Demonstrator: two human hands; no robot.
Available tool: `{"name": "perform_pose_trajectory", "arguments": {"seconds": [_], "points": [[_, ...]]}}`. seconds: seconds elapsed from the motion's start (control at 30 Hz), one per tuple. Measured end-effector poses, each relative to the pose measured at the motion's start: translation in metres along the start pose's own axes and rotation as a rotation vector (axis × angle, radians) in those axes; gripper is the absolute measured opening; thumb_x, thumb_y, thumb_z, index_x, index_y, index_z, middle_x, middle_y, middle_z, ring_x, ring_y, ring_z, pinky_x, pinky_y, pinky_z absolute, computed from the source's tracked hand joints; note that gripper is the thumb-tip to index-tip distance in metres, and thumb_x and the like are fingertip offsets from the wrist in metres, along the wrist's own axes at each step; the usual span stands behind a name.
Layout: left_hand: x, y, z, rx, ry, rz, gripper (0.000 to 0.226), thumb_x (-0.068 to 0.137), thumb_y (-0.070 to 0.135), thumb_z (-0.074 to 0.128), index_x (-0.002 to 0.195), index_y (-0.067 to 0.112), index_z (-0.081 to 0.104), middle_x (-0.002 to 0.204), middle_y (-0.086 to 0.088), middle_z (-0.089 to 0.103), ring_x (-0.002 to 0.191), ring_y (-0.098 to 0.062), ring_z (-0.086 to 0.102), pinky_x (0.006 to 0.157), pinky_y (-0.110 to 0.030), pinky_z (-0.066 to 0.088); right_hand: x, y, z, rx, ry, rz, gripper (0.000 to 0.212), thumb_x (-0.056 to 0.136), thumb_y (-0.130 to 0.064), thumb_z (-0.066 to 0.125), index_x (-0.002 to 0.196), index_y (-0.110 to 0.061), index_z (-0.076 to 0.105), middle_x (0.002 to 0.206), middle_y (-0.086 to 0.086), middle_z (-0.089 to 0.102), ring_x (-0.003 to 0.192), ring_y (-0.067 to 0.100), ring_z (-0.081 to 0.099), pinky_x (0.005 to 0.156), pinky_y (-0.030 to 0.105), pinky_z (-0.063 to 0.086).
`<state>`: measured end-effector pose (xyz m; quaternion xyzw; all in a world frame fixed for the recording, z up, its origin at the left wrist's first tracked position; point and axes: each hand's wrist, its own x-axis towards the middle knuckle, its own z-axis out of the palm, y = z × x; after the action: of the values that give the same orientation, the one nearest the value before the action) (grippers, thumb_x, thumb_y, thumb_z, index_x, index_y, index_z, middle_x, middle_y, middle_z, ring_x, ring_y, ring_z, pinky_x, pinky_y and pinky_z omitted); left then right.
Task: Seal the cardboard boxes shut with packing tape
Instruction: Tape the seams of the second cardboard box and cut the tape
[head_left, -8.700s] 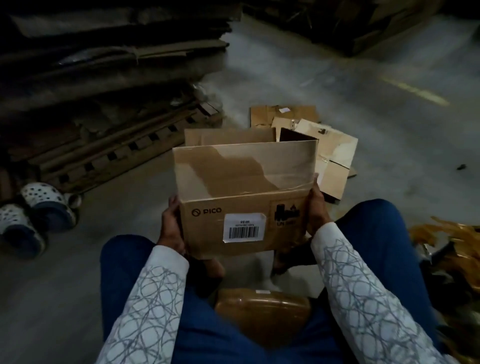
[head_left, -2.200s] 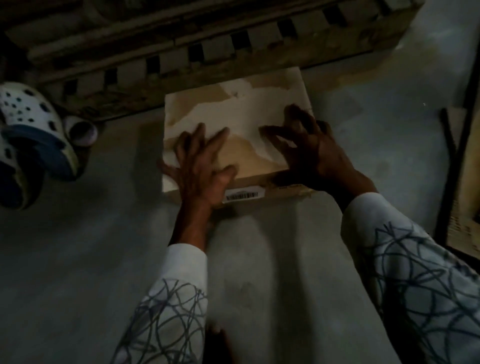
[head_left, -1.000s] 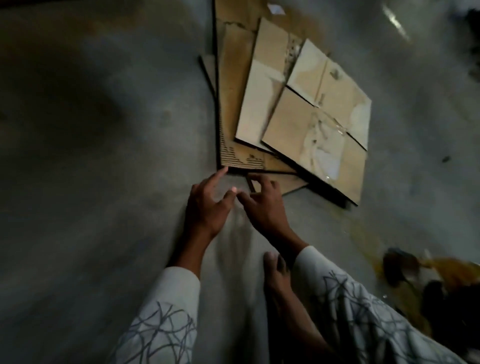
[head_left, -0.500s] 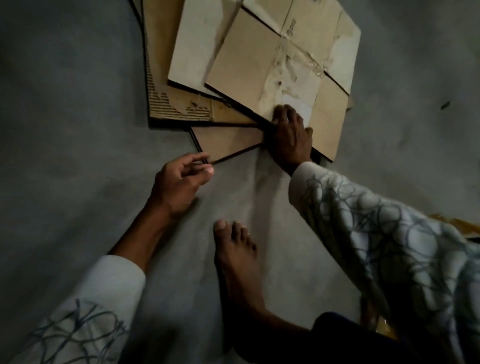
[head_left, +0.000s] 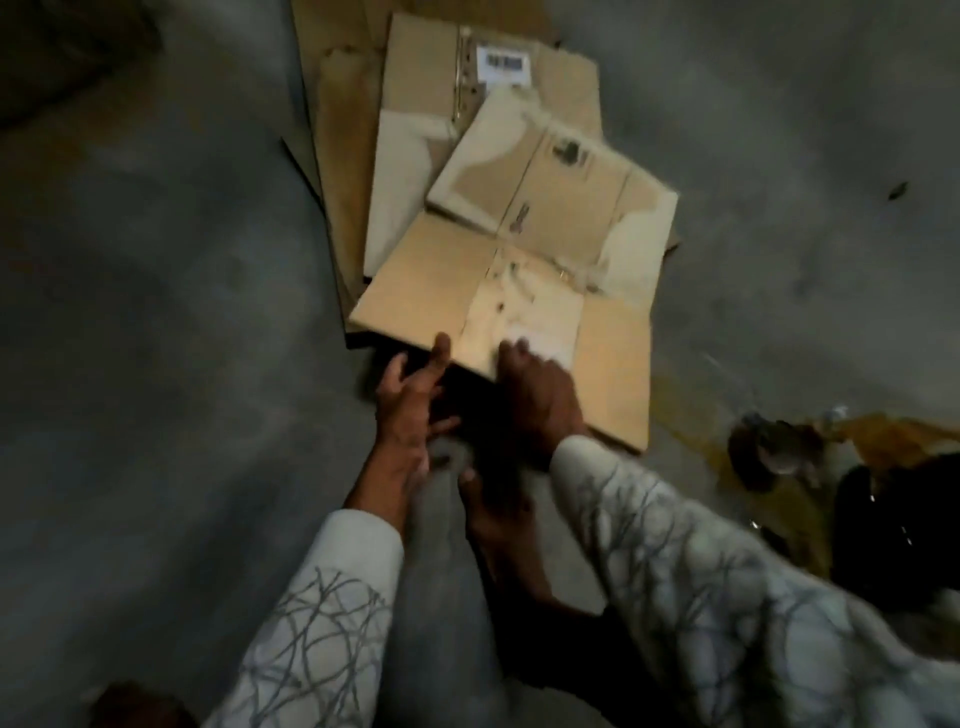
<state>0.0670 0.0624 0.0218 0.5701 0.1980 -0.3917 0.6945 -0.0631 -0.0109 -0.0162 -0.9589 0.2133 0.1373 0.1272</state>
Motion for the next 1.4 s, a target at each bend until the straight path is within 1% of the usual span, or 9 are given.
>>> {"name": "perform_pose_trajectory", "arguments": {"seconds": [0.13,0.23,0.4,0.5,0.6,0.73,0.93,1.13,1.4], "points": [[-0.071,0.052,-0.020,-0.250,0.189,0.071,0.055,0.075,0.017,0.087,0.123,0.003,0.066,0.121,-0.017,0.070,0.113,-0.039,0.066,0.090,-0.066,0.052,-0.045,-0.052,-0.110,0.073,0.029,-0.036,0.054,0.099,-0.013,0.047,0.151,-0.007,0.035,0.154,0.019,0.038,0.113,0.047,0.059,0.083,0.048,0.049],[-0.154,0.075,-0.043,-0.129,0.388,0.215,0.031,0.074,-0.007,0.078,0.104,-0.002,0.069,0.110,-0.020,0.072,0.102,-0.037,0.070,0.088,-0.064,0.055,-0.125,-0.094,-0.140,0.287,-0.001,-0.076,0.053,0.098,-0.027,0.056,0.148,-0.013,0.042,0.150,0.013,0.046,0.114,0.041,0.059,0.087,0.046,0.050],[-0.289,0.077,-0.041,0.195,0.366,0.625,0.011,0.083,0.001,0.077,0.094,0.004,0.075,0.091,-0.006,0.074,0.072,-0.001,0.065,0.072,-0.028,0.054,-0.216,-0.112,-0.197,0.934,-0.030,0.018,0.043,0.102,-0.049,0.047,0.135,-0.024,0.058,0.133,0.003,0.063,0.116,0.021,0.063,0.095,0.024,0.044],[-0.359,0.034,-0.036,0.414,0.333,0.729,0.013,0.088,0.015,0.076,0.097,0.006,0.077,0.087,0.002,0.076,0.073,0.003,0.066,0.068,-0.021,0.054,-0.252,-0.115,-0.228,1.376,-0.031,0.218,0.069,0.080,-0.089,0.036,0.129,-0.045,0.059,0.124,-0.011,0.065,0.109,0.017,0.067,0.088,0.043,0.058],[-0.410,-0.022,-0.044,0.489,0.256,0.718,0.014,0.089,0.031,0.072,0.096,0.019,0.076,0.084,0.010,0.074,0.077,-0.003,0.067,0.071,-0.025,0.054,-0.271,-0.112,-0.244,1.669,-0.150,0.319,0.091,0.065,-0.096,0.048,0.132,-0.036,0.057,0.124,0.001,0.065,0.104,0.030,0.069,0.069,0.045,0.060],[-0.436,-0.071,-0.045,0.429,0.188,0.482,0.022,0.091,0.010,0.071,0.088,0.032,0.072,0.086,0.010,0.073,0.079,0.006,0.067,0.077,-0.020,0.055,-0.280,-0.101,-0.217,1.357,-0.076,0.459,0.088,0.058,-0.098,0.050,0.118,-0.034,0.066,0.120,0.008,0.069,0.104,0.034,0.068,0.088,0.055,0.057],[-0.454,-0.075,-0.042,0.508,-0.098,0.293,0.038,0.077,-0.001,0.075,0.109,0.017,0.066,0.094,0.009,0.069,0.077,0.007,0.067,0.068,-0.013,0.052,-0.309,-0.096,-0.208,0.771,-0.125,0.347,0.050,0.099,-0.049,0.040,0.138,-0.020,0.051,0.141,0.020,0.049,0.130,0.041,0.047,0.110,0.048,0.037],[-0.465,-0.071,-0.036,0.511,-0.169,0.085,0.051,0.065,0.023,0.058,0.116,0.021,0.064,0.110,-0.009,0.067,0.097,-0.022,0.060,0.072,-0.030,0.049,-0.320,-0.097,-0.200,0.938,-0.082,0.445,0.047,0.107,-0.032,0.030,0.134,0.001,0.050,0.140,0.025,0.052,0.130,0.038,0.048,0.112,0.044,0.035],[-0.454,-0.063,-0.044,0.482,-0.037,-0.037,0.050,0.093,0.061,0.053,0.118,0.020,0.069,0.110,-0.001,0.070,0.098,-0.020,0.064,0.072,-0.031,0.050,-0.327,-0.097,-0.198,0.843,-0.140,0.381,0.043,0.106,-0.034,0.031,0.131,-0.010,0.056,0.143,0.017,0.052,0.130,0.036,0.048,0.102,0.037,0.034]]}}
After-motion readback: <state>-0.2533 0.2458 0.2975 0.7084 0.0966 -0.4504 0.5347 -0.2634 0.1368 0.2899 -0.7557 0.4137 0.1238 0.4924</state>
